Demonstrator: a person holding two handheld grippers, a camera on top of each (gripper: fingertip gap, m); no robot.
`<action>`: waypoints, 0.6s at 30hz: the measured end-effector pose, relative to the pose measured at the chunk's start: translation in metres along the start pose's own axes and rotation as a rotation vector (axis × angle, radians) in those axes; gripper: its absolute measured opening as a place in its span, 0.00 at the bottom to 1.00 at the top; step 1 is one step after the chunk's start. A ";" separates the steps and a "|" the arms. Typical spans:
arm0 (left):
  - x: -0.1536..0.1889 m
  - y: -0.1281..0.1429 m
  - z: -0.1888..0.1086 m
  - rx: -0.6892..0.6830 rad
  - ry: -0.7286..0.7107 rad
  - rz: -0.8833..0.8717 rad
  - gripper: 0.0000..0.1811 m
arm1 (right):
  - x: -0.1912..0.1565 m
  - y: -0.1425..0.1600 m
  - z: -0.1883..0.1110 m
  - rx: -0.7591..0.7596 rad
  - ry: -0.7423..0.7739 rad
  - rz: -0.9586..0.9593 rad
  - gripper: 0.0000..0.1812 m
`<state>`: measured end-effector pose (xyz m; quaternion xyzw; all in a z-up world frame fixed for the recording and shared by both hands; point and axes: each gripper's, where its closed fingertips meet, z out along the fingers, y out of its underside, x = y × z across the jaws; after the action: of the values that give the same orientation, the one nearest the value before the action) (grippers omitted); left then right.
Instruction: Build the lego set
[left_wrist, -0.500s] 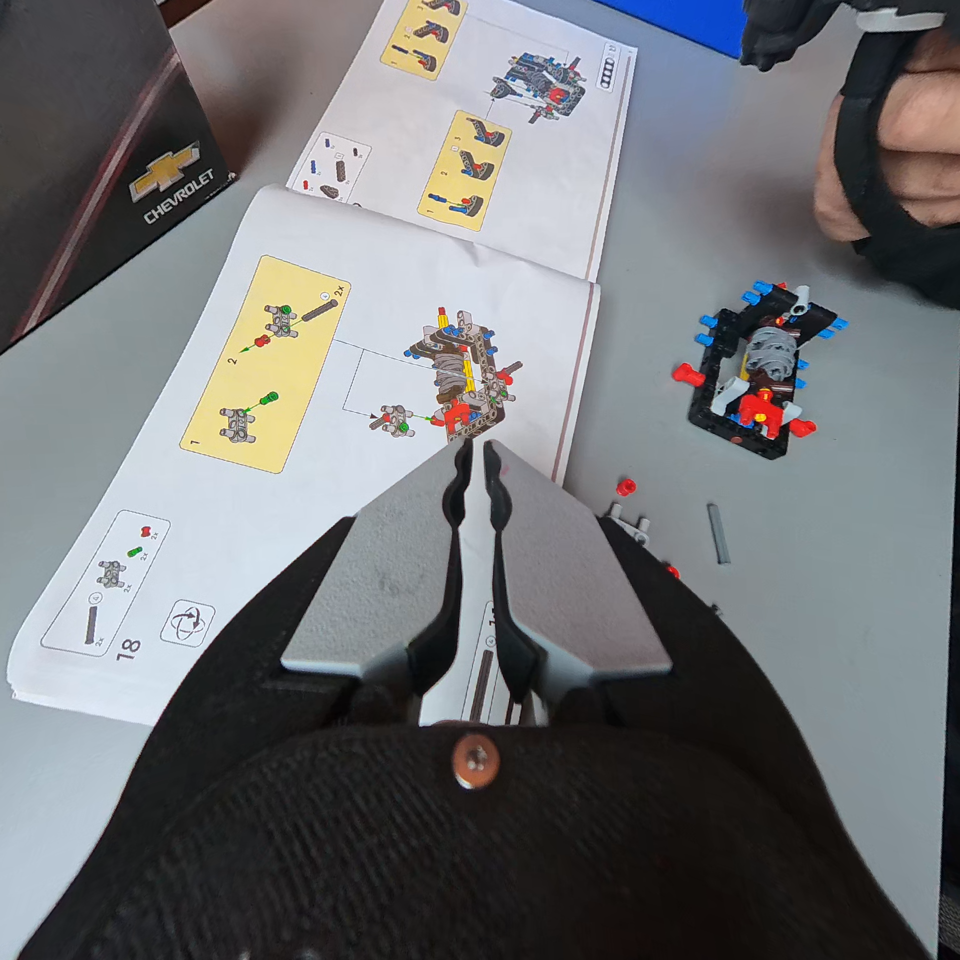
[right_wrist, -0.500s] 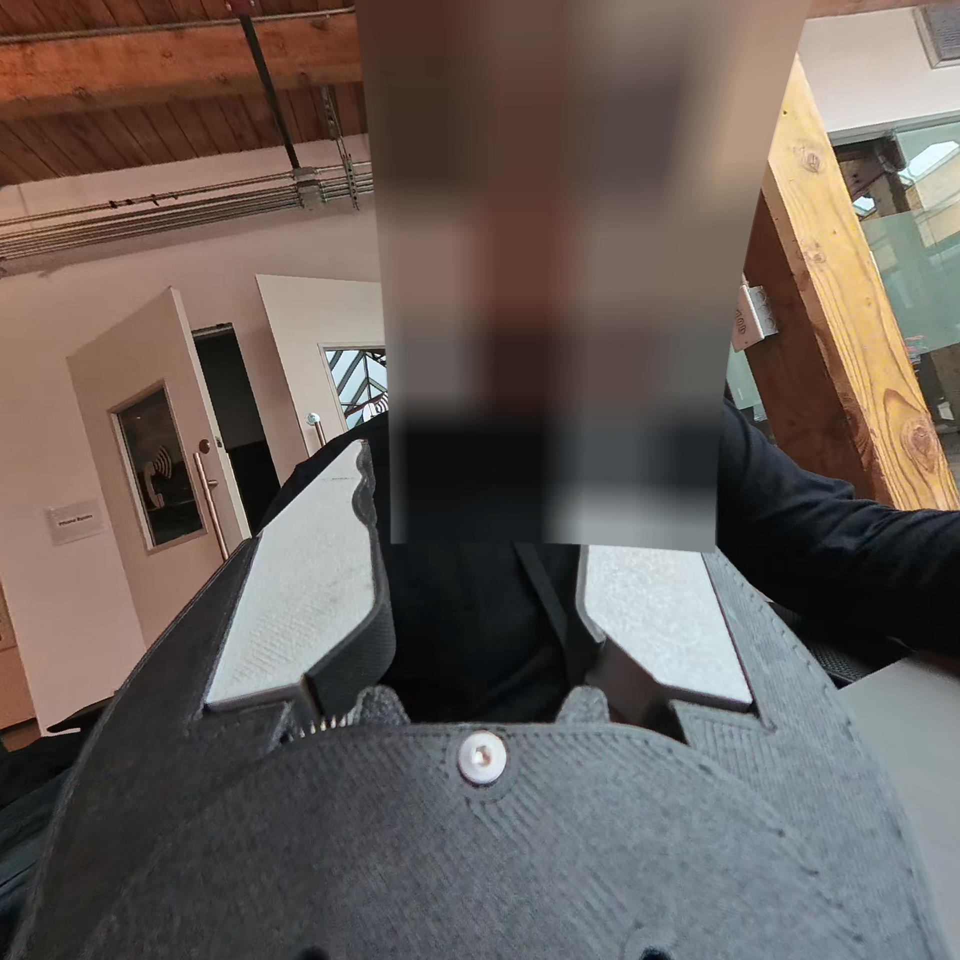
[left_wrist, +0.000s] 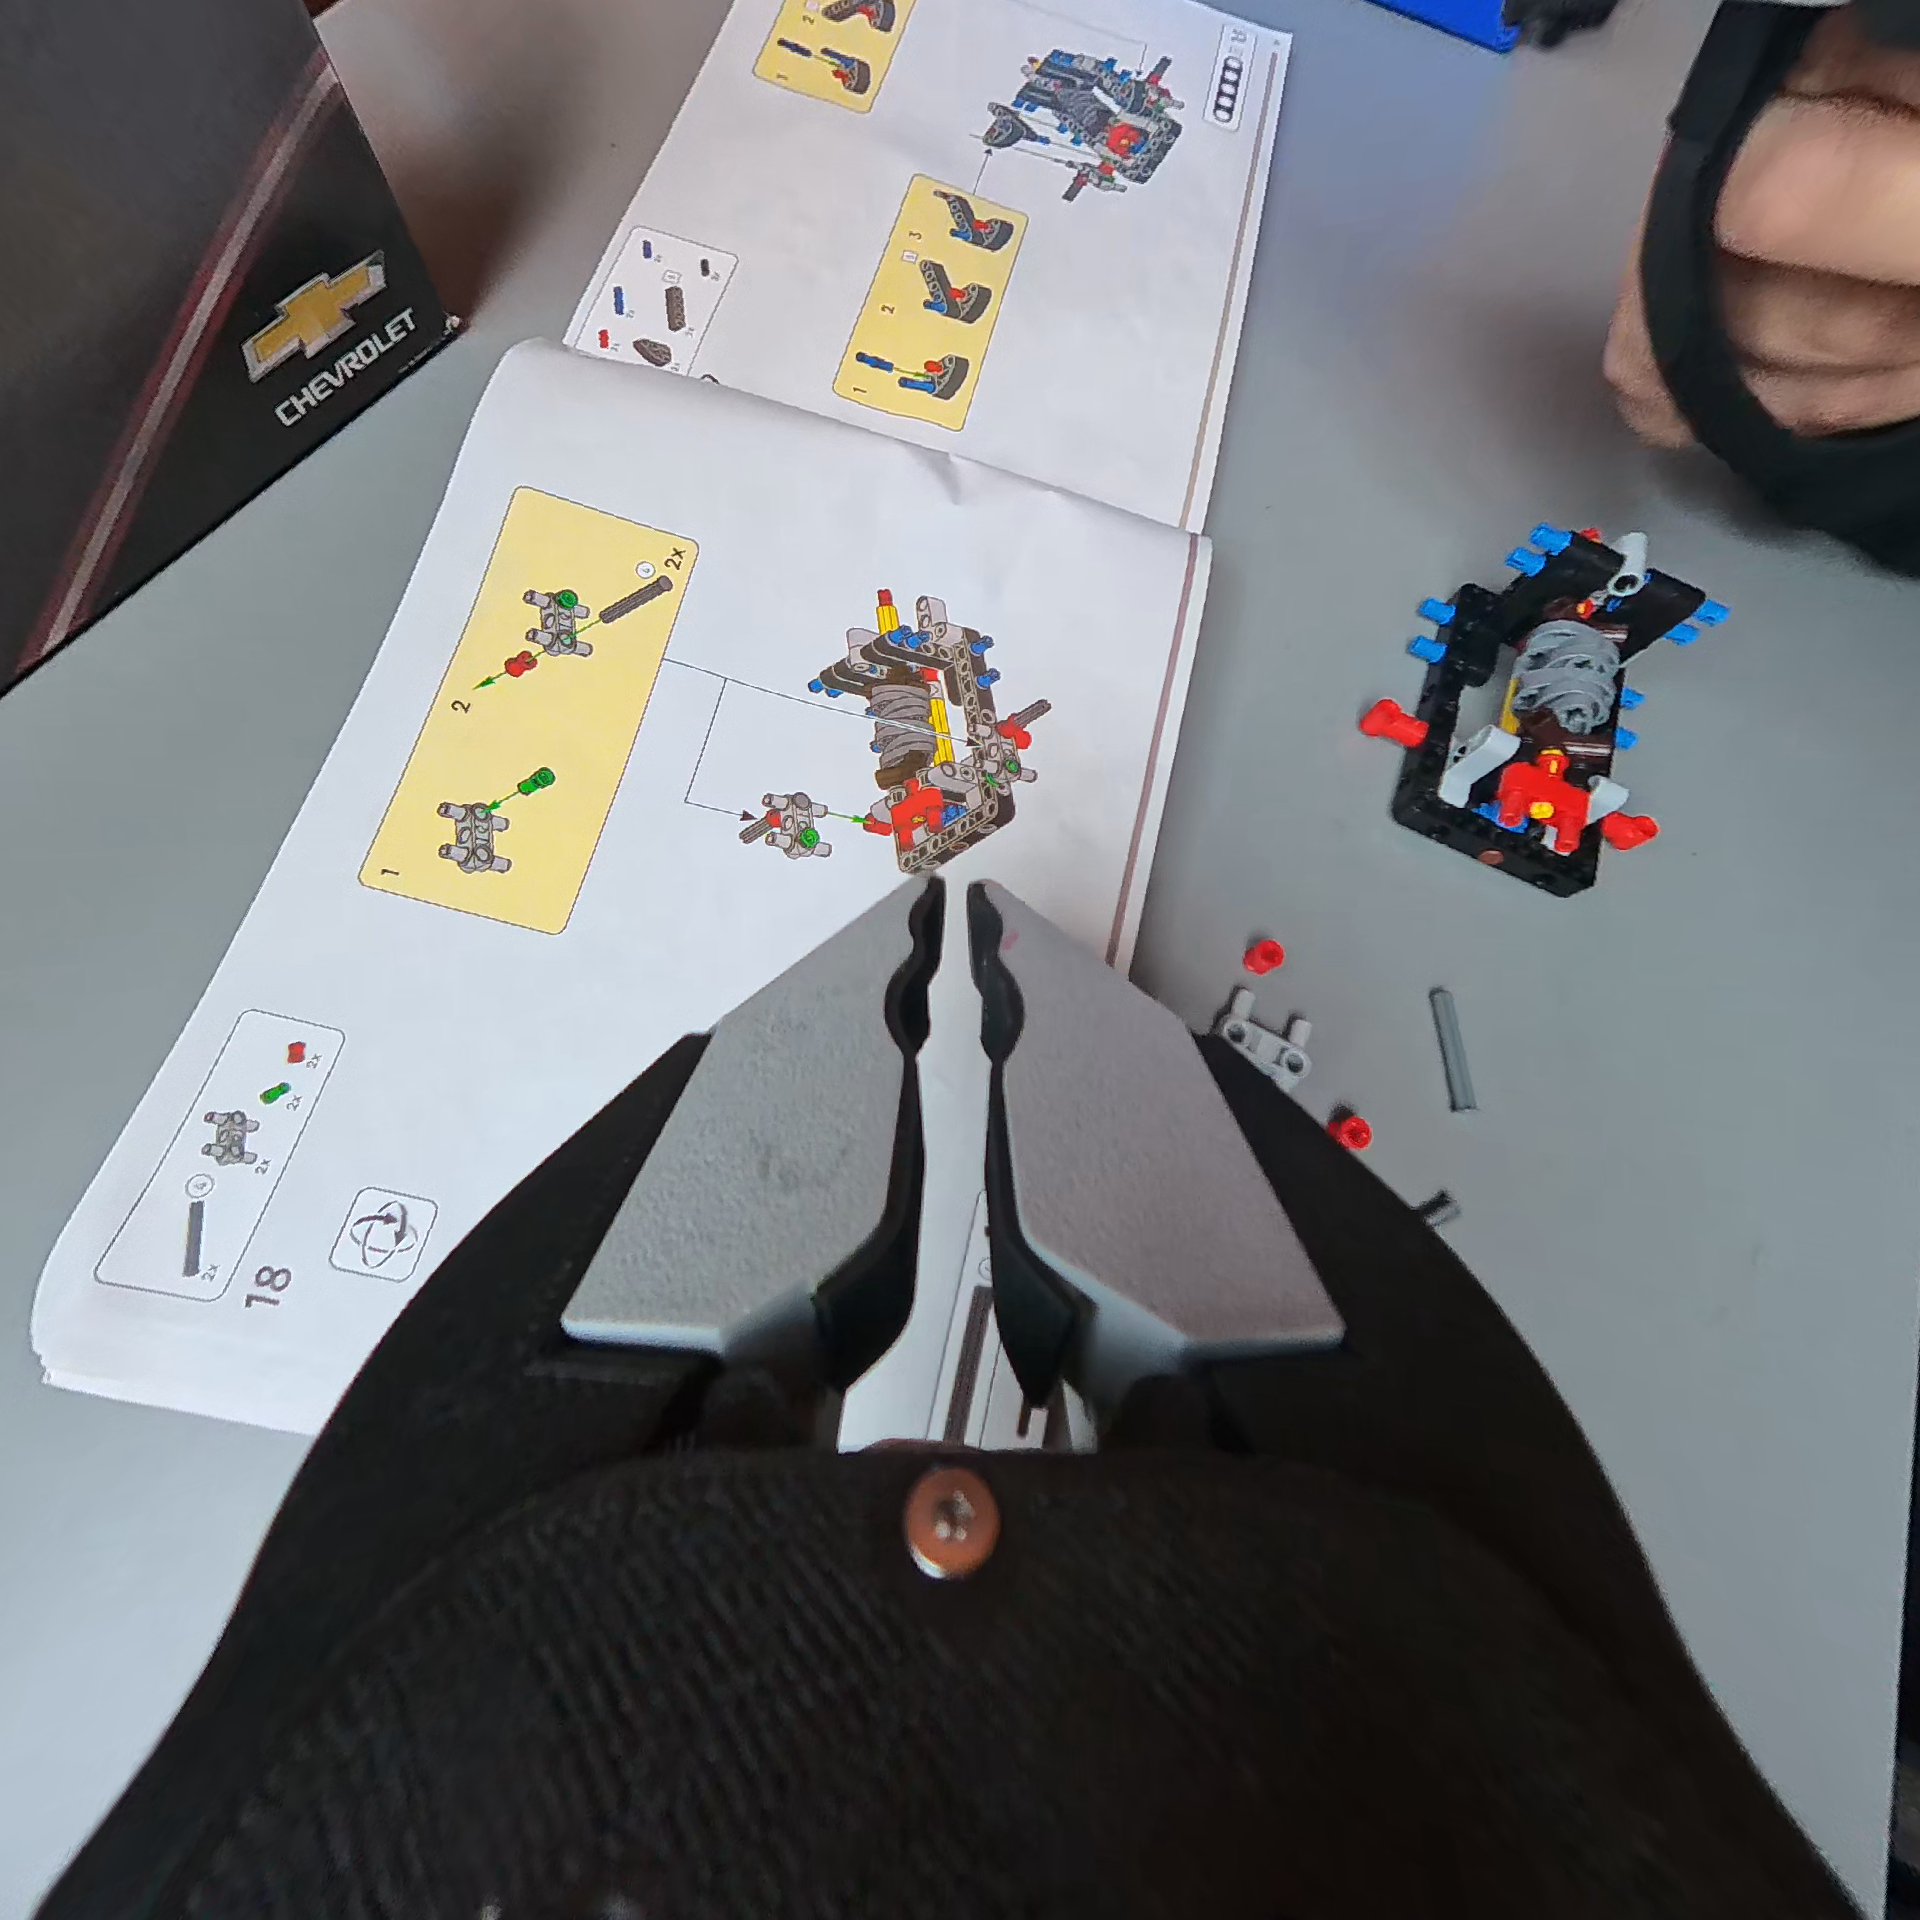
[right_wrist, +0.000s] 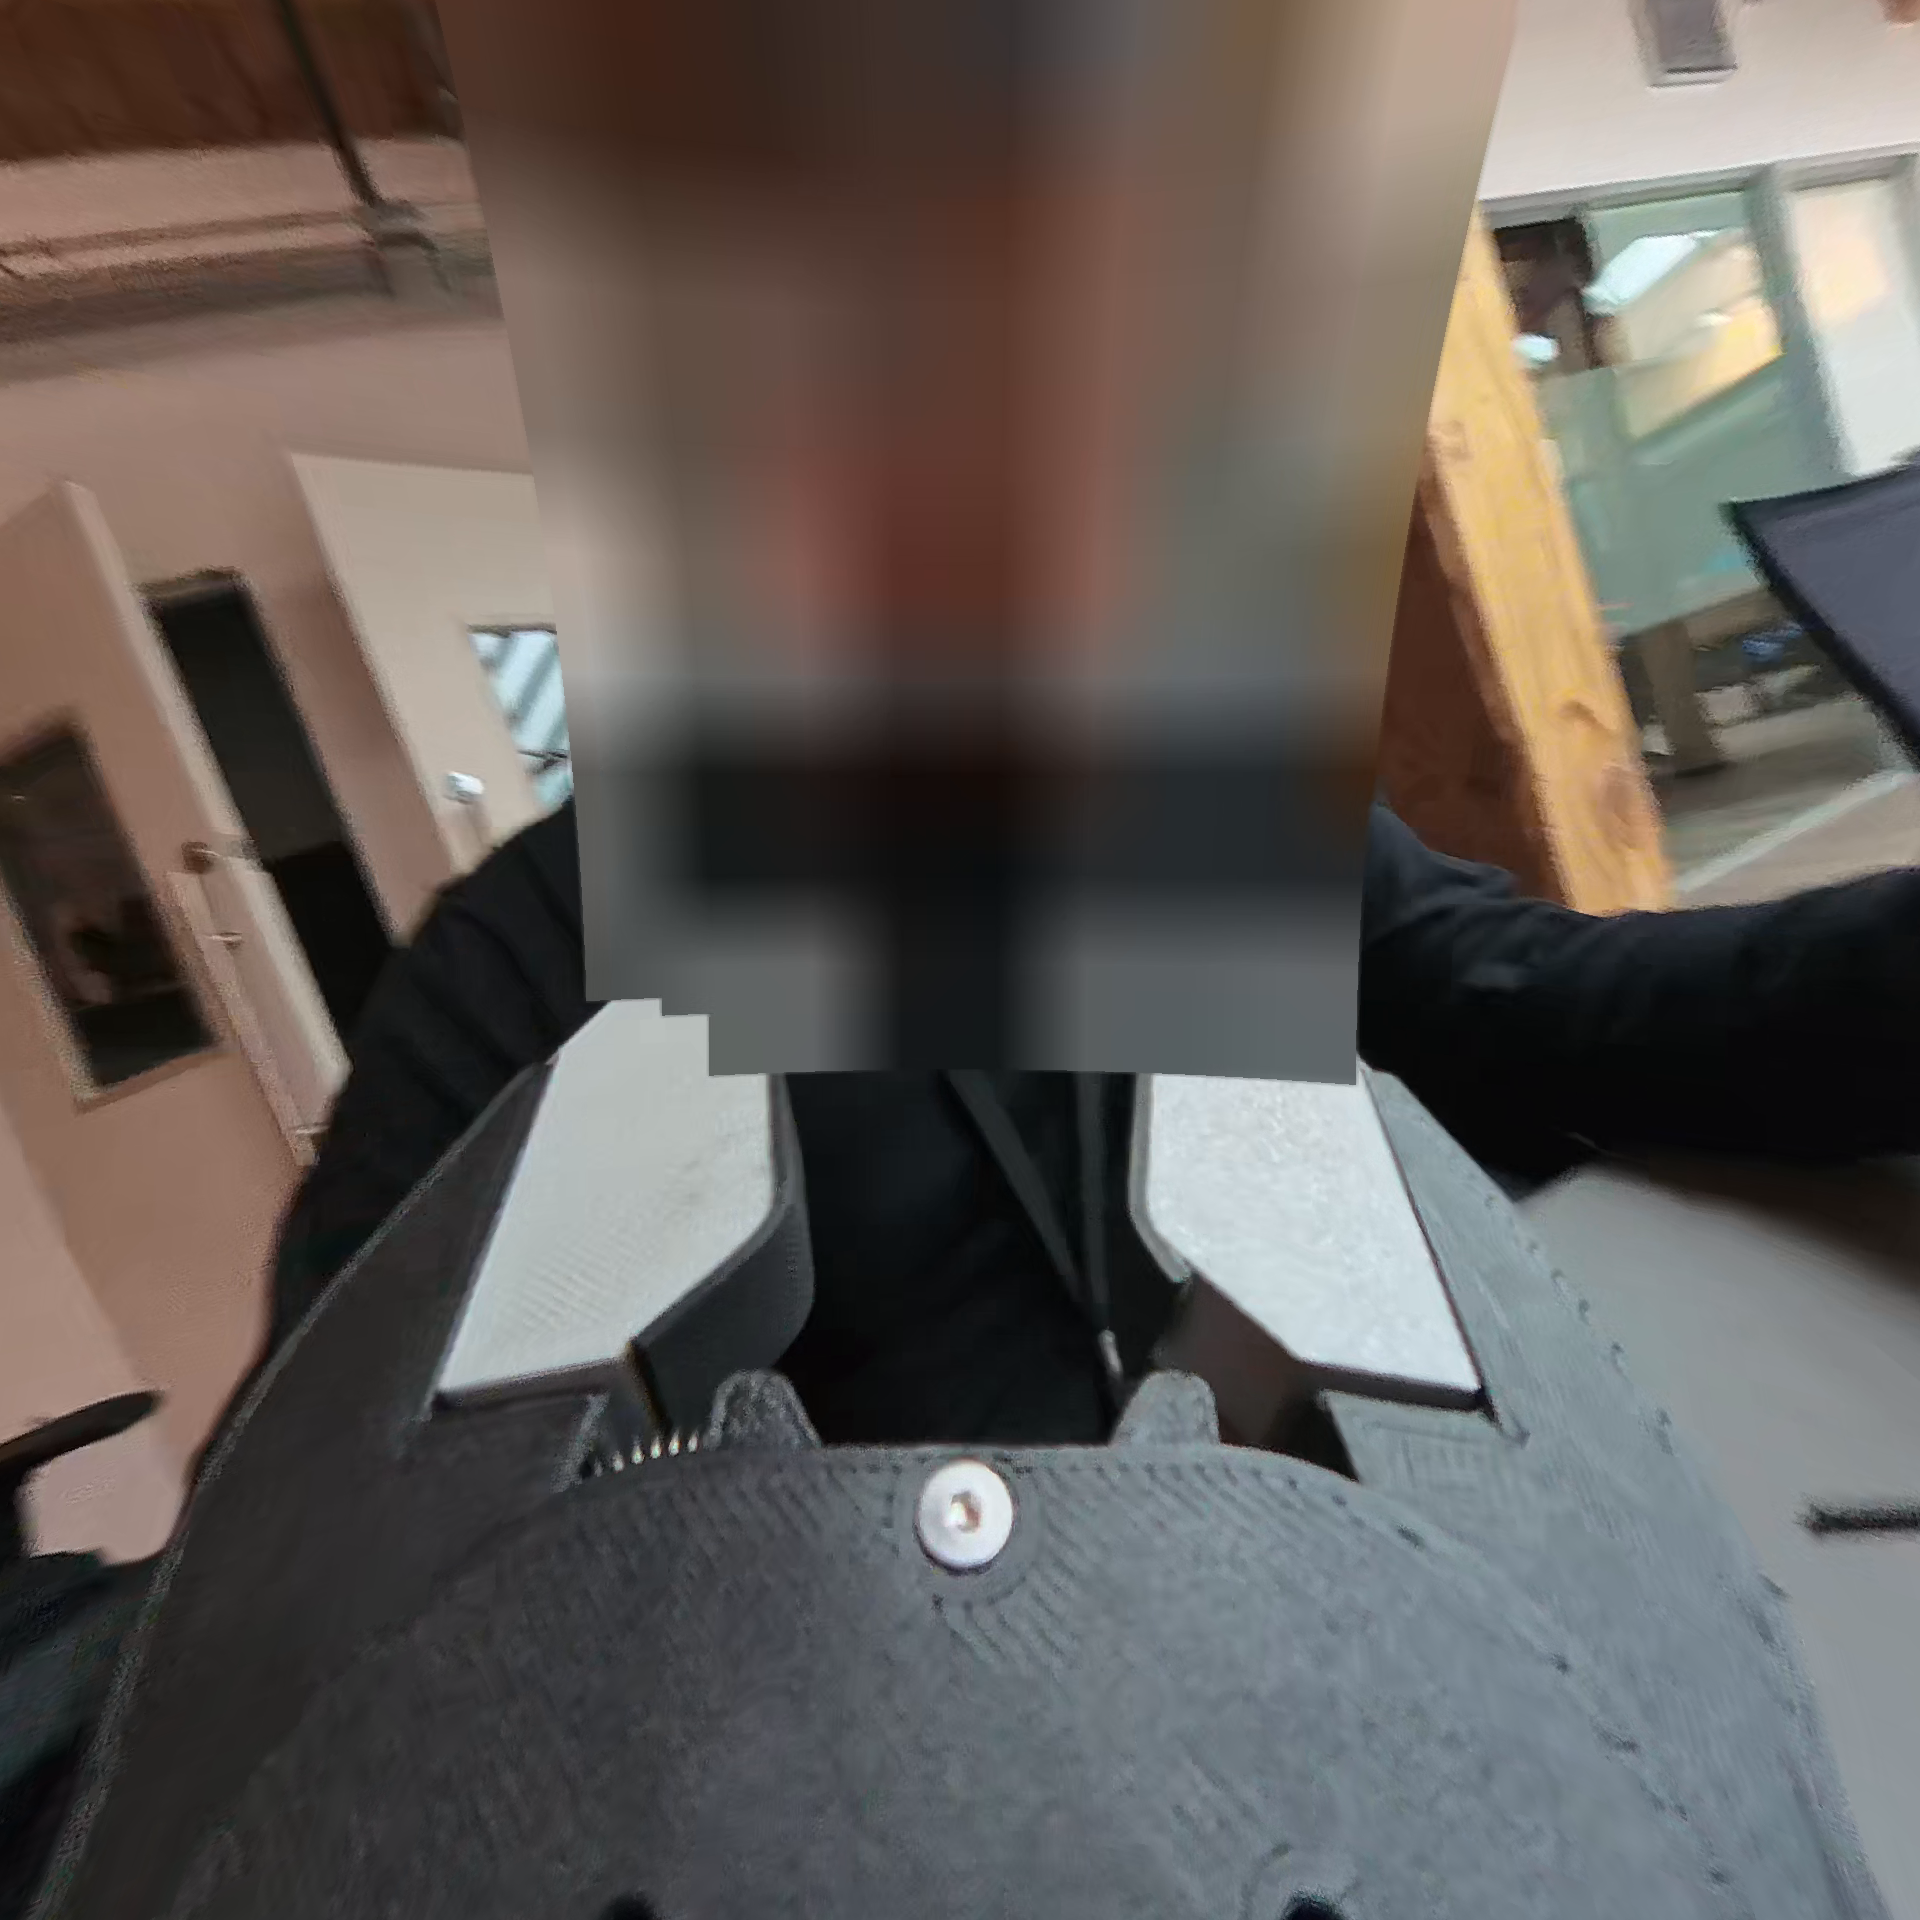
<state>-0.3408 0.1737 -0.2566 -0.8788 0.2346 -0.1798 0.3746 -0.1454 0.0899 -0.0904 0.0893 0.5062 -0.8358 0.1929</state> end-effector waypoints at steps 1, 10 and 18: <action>0.000 0.001 0.000 -0.005 -0.002 0.007 0.01 | 0.008 0.003 -0.002 -0.028 0.077 -0.033 0.29; 0.008 0.002 0.000 -0.018 0.014 0.088 0.01 | 0.070 0.019 -0.052 -0.255 0.753 -0.339 0.00; 0.038 0.002 -0.008 0.001 0.140 0.222 0.05 | 0.088 0.040 -0.054 -0.377 0.809 -0.258 0.13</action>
<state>-0.3141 0.1470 -0.2476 -0.8326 0.3557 -0.1983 0.3754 -0.2116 0.1000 -0.1790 0.3079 0.6907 -0.6444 -0.1129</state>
